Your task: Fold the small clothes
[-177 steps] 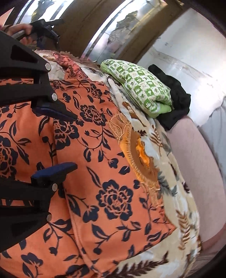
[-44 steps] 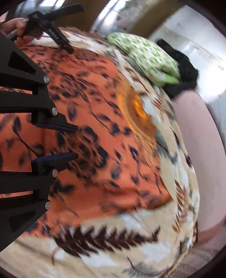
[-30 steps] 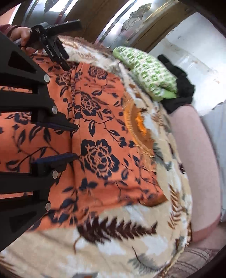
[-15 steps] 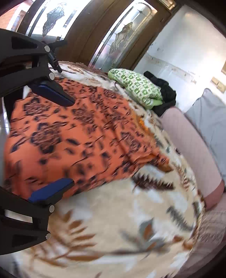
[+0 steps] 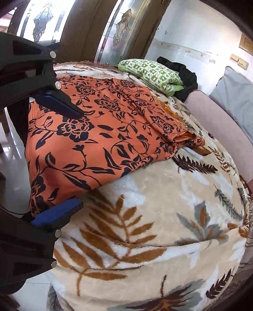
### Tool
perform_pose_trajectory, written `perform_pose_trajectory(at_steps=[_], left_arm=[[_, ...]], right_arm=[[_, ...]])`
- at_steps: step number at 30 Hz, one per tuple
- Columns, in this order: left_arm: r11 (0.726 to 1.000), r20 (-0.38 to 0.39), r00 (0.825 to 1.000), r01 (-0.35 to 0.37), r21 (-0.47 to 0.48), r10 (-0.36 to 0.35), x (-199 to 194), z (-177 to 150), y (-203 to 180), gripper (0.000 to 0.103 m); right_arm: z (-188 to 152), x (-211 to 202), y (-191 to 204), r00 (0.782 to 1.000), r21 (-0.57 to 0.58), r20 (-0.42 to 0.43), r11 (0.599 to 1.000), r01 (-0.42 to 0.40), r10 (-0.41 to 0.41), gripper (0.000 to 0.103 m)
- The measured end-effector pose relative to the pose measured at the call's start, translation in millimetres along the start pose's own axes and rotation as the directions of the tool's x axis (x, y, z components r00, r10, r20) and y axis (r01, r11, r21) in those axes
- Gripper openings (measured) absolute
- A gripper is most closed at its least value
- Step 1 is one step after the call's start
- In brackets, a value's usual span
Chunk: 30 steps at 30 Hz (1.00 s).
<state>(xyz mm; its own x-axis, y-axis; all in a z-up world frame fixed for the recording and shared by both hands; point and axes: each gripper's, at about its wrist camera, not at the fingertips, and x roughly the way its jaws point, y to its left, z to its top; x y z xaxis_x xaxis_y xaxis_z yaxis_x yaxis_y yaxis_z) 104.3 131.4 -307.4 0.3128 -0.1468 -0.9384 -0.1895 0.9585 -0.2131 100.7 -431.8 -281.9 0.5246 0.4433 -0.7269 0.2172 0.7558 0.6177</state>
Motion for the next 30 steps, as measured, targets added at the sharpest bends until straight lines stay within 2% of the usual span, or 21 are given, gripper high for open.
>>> perform_pose_trajectory(at_steps=[5, 6, 7, 8, 11, 13, 15, 18, 20, 22, 23, 27, 29, 30], left_arm=[[1.0, -0.04, 0.999, 0.021, 0.016, -0.021, 11, -9, -7, 0.083], [0.999, -0.047, 0.998, 0.031, 0.022, -0.03, 13, -11, -9, 0.071], [0.999, -0.054, 0.998, 0.037, 0.023, -0.035, 16, -12, -11, 0.05], [0.998, -0.072, 0.996, 0.054, 0.016, -0.053, 19, -13, -11, 0.045], [0.998, -0.062, 0.996, 0.067, 0.018, -0.066, 18, -16, -12, 0.038], [0.996, -0.055, 0.995, 0.083, 0.016, -0.082, 16, -17, -11, 0.027], [0.994, -0.048, 0.993, 0.108, 0.005, -0.108, 14, -17, -10, 0.021], [0.994, -0.053, 0.992, 0.111, -0.001, -0.111, 12, -15, -7, 0.021], [0.996, -0.058, 0.994, 0.091, -0.01, -0.092, 9, -12, -2, 0.031], [0.997, -0.05, 0.996, 0.074, -0.027, -0.076, 6, -10, 2, 0.054], [0.997, -0.039, 0.997, 0.071, -0.038, -0.072, 4, -8, 4, 0.057], [0.997, 0.017, 0.998, 0.066, -0.031, -0.066, -4, -2, 9, 0.058], [0.997, 0.017, 0.997, 0.072, -0.006, -0.072, -4, 1, 6, 0.057], [0.997, 0.005, 0.997, 0.082, 0.007, -0.082, -2, 2, 5, 0.049]], right_arm=[[-3, 1, 6, 1.0, -0.015, -0.007, 1.0, 0.026, -0.026, 0.086], [-4, 2, 5, 0.999, -0.012, -0.012, 1.0, 0.029, -0.03, 0.086], [-5, 3, 4, 0.999, -0.006, -0.018, 0.999, 0.032, -0.032, 0.086], [-6, 4, 3, 0.999, -0.001, -0.024, 0.999, 0.037, -0.037, 0.086], [-10, 8, 1, 0.997, -0.003, -0.046, 0.998, 0.056, -0.056, 0.086], [-11, 8, 0, 0.997, -0.002, -0.05, 0.998, 0.062, -0.062, 0.086], [-11, 5, -2, 0.997, 0.001, -0.046, 0.998, 0.063, -0.063, 0.086], [-8, 4, -7, 0.996, 0.015, -0.049, 0.997, 0.076, -0.076, 0.086], [-6, 5, -9, 0.996, 0.019, -0.055, 0.997, 0.076, -0.075, 0.086], [-5, 8, -9, 0.992, 0.009, -0.048, 0.993, 0.115, -0.114, 0.086], [-5, 10, -8, 0.99, 0.001, -0.044, 0.991, 0.137, -0.137, 0.086], [-4, 25, -9, 0.987, -0.011, -0.079, 0.99, 0.142, -0.142, 0.084], [-7, 35, -4, 0.982, -0.03, -0.076, 0.985, 0.171, -0.173, 0.077], [-10, 38, 2, 0.974, -0.071, -0.067, 0.975, 0.213, -0.217, 0.073]])
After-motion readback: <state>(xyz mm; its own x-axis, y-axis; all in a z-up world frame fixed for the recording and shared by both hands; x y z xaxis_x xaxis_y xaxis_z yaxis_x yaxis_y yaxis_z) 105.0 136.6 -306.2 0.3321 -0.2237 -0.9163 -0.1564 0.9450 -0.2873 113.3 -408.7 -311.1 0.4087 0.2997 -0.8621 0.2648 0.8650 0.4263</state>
